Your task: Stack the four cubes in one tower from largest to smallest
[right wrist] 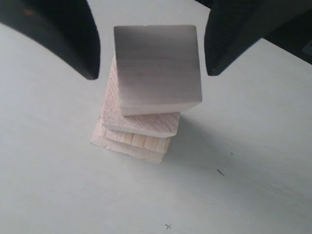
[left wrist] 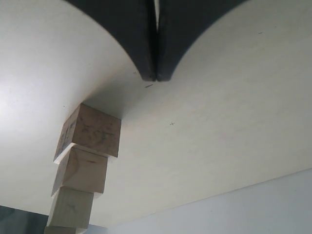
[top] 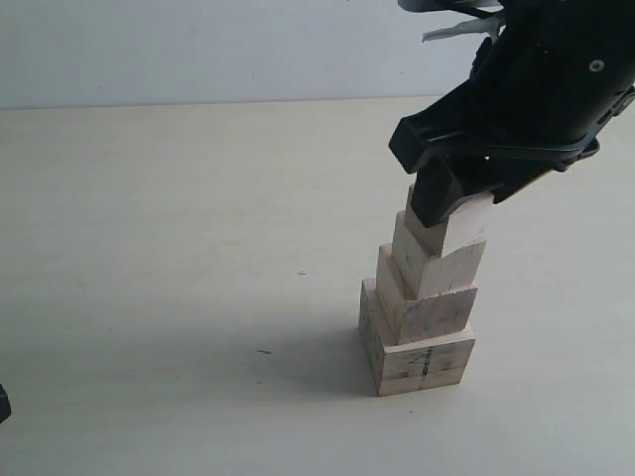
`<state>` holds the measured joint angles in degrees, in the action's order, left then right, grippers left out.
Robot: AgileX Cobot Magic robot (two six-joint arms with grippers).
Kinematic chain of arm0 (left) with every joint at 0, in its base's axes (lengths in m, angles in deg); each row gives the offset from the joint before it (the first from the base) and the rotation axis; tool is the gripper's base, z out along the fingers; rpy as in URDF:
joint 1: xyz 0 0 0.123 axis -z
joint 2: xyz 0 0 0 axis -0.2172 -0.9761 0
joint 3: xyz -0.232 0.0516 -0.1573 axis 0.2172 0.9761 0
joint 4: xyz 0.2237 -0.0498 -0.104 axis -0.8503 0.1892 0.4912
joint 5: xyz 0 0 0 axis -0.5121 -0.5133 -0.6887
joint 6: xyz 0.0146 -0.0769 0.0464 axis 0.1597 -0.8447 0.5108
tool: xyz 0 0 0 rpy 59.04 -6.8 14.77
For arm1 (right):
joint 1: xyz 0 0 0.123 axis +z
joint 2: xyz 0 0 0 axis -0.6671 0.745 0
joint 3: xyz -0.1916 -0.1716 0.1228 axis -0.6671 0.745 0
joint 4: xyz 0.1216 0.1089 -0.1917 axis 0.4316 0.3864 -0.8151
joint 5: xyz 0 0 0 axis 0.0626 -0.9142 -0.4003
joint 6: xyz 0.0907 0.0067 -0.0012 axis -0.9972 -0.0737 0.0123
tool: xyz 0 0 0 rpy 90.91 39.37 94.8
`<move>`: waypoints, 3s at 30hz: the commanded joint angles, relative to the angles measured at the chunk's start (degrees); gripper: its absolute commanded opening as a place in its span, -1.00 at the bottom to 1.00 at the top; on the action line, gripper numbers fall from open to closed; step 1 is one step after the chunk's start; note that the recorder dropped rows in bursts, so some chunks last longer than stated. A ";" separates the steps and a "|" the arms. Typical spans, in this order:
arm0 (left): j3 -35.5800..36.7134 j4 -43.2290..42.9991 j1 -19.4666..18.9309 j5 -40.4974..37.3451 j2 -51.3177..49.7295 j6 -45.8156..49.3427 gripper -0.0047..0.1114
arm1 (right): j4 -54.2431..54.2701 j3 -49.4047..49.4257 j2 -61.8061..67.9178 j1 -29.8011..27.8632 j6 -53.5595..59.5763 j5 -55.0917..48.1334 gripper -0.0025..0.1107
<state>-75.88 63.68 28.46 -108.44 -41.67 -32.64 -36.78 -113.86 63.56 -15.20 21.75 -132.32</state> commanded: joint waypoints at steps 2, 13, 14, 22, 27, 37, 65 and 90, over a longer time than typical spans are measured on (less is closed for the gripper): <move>0.18 -0.17 -0.06 0.35 0.38 0.02 -0.92 | 1.50 -0.57 0.13 0.00 -0.04 0.32 0.11; 0.18 -0.17 -0.06 0.35 0.38 0.02 -0.92 | -1.21 -0.57 -6.71 0.00 0.05 3.38 0.11; 0.18 -0.17 -0.06 0.35 0.38 0.02 -0.92 | -1.46 -0.57 -8.08 0.00 0.05 4.45 0.11; 0.18 -0.17 -0.06 0.35 0.38 0.02 -0.92 | -3.88 8.11 -20.75 0.00 0.05 6.67 0.11; 0.18 -0.17 -0.06 0.35 0.38 0.02 -0.92 | -3.88 14.93 -24.64 0.00 0.05 7.05 0.06; 0.18 -0.17 -0.06 0.35 0.38 0.02 -0.92 | 5.10 21.63 -29.35 0.00 3.05 13.07 -0.91; 0.18 -0.17 -0.06 0.35 0.38 0.02 -0.92 | 10.78 24.25 -20.87 0.00 9.42 21.82 -0.96; 0.18 -0.17 -0.06 0.35 0.38 0.02 -0.92 | 10.78 24.25 -18.56 0.00 10.27 26.64 -0.96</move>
<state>-75.88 63.68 28.46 -108.44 -41.67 -32.64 -26.10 -89.88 44.92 -15.20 31.51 -106.92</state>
